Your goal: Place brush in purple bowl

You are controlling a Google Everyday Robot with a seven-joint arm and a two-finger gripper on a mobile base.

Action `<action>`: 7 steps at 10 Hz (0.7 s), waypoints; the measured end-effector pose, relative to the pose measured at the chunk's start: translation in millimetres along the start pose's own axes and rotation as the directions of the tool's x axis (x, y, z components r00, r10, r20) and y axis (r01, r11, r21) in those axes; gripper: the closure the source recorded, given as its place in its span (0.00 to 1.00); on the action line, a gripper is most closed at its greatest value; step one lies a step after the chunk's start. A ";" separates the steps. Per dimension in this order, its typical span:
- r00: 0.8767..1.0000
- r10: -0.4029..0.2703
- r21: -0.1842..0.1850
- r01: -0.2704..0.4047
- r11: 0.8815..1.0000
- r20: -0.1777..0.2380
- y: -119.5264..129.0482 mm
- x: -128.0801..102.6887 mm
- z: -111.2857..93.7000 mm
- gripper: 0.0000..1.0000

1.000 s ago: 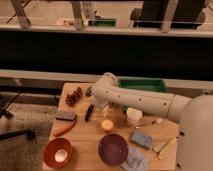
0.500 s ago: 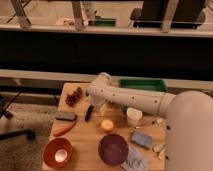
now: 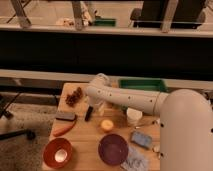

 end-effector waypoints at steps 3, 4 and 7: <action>1.000 -0.001 0.001 0.001 1.000 0.000 -0.5 -0.4 0.1 0.20; 1.000 0.000 0.001 0.000 1.000 0.000 -0.2 -0.1 0.1 0.20; 1.000 0.002 0.001 -0.002 1.000 0.000 0.5 0.7 -0.1 0.20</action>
